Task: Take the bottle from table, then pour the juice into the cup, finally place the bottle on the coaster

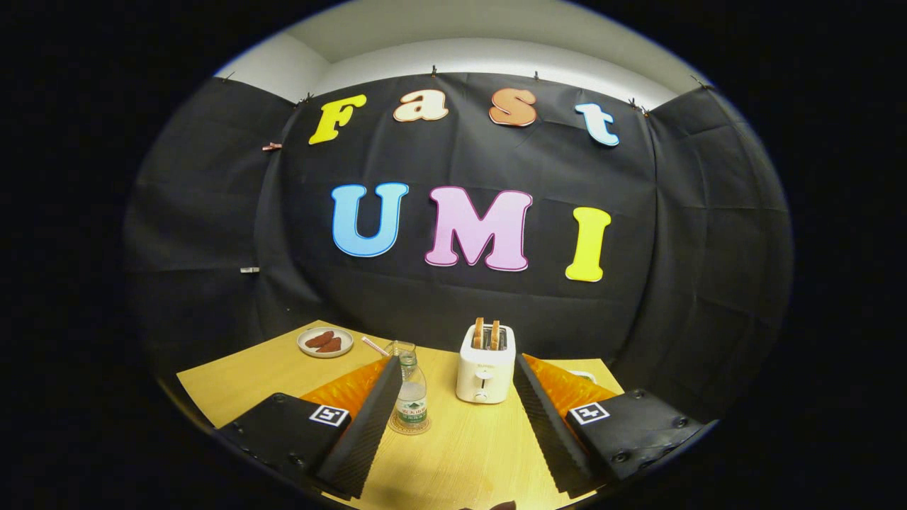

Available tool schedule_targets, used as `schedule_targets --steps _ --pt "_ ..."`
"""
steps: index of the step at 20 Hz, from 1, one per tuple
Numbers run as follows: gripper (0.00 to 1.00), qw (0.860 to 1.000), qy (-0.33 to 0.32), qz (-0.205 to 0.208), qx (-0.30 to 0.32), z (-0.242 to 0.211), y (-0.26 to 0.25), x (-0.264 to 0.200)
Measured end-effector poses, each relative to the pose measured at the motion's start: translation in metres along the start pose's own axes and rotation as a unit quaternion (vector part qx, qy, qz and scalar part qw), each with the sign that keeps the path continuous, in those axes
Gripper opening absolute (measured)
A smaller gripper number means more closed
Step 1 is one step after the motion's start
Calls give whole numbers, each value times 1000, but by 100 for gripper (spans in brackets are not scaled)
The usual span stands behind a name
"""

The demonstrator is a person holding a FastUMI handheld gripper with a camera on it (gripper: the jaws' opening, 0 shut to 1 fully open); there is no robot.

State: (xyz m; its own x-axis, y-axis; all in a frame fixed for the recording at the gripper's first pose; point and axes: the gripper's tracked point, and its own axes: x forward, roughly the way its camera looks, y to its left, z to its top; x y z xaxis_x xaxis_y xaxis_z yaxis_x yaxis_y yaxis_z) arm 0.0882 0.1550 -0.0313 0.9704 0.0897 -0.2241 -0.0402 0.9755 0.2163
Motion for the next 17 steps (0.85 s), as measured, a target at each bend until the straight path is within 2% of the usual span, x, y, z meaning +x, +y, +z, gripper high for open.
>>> schedule_targets --steps 6,17 --pt "98 1000 -7 -4 -15 20 -9 -28" --pt "98 998 -18 -19 -55 23 -15 -41"
